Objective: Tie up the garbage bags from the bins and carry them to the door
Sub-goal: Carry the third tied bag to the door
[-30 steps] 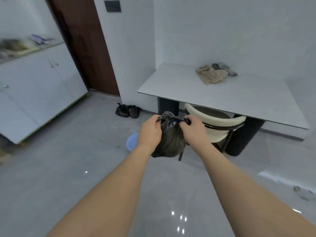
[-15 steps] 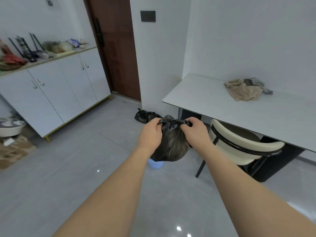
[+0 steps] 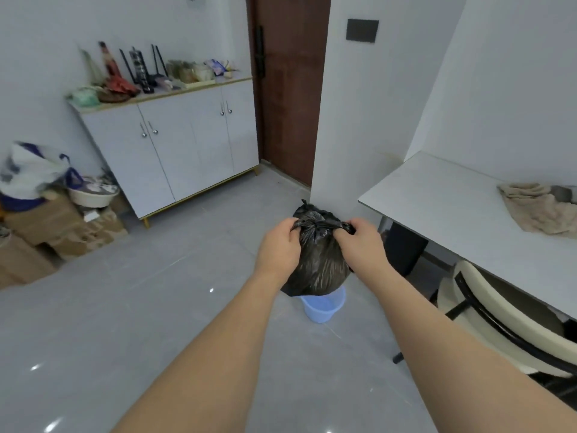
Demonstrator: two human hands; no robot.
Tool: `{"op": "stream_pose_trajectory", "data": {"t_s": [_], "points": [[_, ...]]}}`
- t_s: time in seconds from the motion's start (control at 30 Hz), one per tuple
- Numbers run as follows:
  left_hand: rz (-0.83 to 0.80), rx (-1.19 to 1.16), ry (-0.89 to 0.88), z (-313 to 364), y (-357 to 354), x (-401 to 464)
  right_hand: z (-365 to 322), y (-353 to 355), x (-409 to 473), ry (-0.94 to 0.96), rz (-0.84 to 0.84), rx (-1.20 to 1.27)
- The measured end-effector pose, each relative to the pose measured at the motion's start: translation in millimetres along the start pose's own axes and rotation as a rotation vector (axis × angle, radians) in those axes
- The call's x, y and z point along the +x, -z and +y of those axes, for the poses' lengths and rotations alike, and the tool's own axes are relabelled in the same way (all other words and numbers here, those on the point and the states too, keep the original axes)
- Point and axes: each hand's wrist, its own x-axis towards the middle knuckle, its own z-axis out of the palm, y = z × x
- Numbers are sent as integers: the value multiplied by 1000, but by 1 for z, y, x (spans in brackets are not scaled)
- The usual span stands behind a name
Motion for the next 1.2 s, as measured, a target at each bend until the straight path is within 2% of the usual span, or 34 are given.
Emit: {"op": "stream_pose_trajectory", "data": {"t_s": [0.27,0.4,0.57,0.9,1.2], "points": [[319,89,164,-48,117,-22,-70,-109,-6,202,-312,54],[422,124,253,-72,179,-54,-109,-162,-33,260,-452,136],[536,162,255,-90,244,-92,-146,-208,-77,282,-609,204],[548,111,242,-124,300,-101,-185,-261,-99,295,-606,188],[527,131,219,-205,356,-13,-214,-369,-35,255,-604,198]]}}
